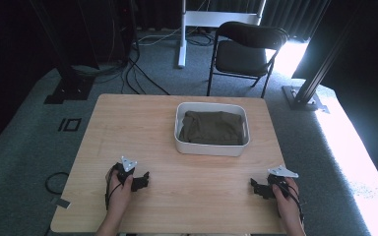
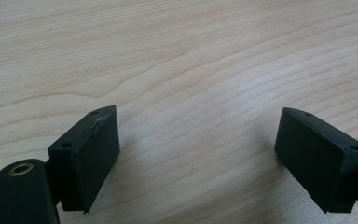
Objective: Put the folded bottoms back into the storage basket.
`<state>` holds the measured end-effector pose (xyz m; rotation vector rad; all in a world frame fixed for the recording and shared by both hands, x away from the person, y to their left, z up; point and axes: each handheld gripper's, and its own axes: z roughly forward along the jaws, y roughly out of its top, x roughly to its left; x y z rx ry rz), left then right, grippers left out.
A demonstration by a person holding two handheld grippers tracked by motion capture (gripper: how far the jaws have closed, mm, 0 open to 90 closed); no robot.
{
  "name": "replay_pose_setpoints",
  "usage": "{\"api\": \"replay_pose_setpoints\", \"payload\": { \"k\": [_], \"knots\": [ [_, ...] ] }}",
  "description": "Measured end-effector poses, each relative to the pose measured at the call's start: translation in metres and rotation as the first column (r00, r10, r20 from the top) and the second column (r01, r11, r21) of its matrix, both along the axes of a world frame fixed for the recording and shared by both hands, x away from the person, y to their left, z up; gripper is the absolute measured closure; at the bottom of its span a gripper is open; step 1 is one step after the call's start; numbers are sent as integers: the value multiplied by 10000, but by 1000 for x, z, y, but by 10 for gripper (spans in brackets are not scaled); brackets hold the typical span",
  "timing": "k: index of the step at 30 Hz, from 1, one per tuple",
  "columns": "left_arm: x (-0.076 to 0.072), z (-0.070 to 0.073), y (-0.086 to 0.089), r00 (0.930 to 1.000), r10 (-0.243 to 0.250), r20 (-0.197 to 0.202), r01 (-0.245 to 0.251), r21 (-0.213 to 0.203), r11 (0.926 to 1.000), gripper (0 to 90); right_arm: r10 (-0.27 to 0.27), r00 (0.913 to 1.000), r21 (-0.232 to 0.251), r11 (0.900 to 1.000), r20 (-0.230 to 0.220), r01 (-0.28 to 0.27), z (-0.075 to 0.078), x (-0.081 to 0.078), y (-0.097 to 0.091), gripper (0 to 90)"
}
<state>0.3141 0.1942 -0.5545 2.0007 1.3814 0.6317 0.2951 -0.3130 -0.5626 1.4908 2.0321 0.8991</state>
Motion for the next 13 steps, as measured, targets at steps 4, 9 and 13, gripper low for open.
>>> {"api": "replay_pose_setpoints", "payload": {
  "k": [4,9,13],
  "knots": [
    [2,-1,1,9998,98,-164,-100,-151,9998,124,2,10000,4,10000,5,-2,0,0,0,126],
    [3,-1,1,9997,161,-187,-163,-125,9998,105,10,10000,14,10000,2,-10,0,0,0,125],
    [3,-1,1,9997,169,-185,-171,-127,9998,103,-63,10000,1,10000,6,63,0,0,1,124]
  ]
}}
